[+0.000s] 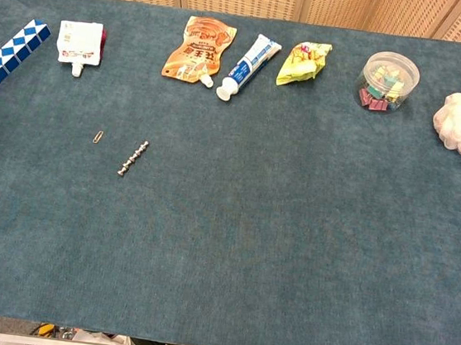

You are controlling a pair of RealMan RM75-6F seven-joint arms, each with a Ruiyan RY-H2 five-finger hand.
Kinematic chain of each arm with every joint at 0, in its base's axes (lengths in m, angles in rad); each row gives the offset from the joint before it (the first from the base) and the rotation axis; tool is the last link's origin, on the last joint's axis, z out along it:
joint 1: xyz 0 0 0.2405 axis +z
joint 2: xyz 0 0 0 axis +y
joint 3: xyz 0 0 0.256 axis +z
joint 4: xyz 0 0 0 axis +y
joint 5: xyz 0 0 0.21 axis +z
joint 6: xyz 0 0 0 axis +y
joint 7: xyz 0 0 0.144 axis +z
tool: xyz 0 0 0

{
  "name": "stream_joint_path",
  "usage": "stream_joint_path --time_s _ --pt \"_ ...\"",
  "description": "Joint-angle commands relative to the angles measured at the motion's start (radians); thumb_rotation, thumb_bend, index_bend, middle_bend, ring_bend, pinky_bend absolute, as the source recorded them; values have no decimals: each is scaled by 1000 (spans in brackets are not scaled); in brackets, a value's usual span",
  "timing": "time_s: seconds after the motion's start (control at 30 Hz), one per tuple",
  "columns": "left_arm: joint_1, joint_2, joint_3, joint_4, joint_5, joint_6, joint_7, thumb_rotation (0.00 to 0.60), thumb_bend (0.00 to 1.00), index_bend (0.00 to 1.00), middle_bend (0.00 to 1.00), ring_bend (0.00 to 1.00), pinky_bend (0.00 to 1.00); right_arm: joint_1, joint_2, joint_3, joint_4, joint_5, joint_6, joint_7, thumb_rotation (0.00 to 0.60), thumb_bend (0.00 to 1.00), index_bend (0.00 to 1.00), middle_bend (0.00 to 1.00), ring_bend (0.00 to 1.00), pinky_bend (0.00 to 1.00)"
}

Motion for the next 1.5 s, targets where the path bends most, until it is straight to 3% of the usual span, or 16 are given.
stream_joint_path --time_s 0.03,0.5,0.63,0.77,0.93,1.03,1.23,1.33,1.5 --pt "-2 0 0 0 0 -2 2 600 211 228 282 214 149 1 2 0 0 -2 -2 2 600 288 400 394 285 303" --pt "-36 41 9 4 60 -33 -34 600 211 228 285 215 158 32 14 38 -14 -22 10 1 600 289 400 396 285 303" --pt "-71 66 7 3 94 -66 -65 600 211 230 323 281 210 50 25 57 -30 -29 11 -11 600 289 400 397 285 303" --pt "-127 92 6 20 138 -126 -101 600 212 246 374 331 298 74 41 74 -47 -39 1 -30 600 289 400 397 285 303" --pt "-201 122 12 14 173 -223 -127 600 216 256 509 471 535 100 48 85 -70 -37 -23 -47 600 289 400 397 285 303" --pt "-254 129 18 9 187 -298 -161 600 297 259 674 631 667 111 46 84 -77 -33 -41 -53 600 289 400 397 285 303" --pt "-367 133 31 2 221 -455 -203 600 562 257 941 862 791 130 48 85 -85 -35 -62 -59 600 289 400 397 287 303" --pt "-408 120 29 -7 220 -505 -210 600 645 251 998 931 849 135 49 85 -87 -35 -64 -57 600 289 400 397 288 303" --pt "-479 89 21 -18 198 -595 -222 600 752 241 1000 994 907 134 48 82 -89 -29 -63 -49 600 289 400 397 299 303"
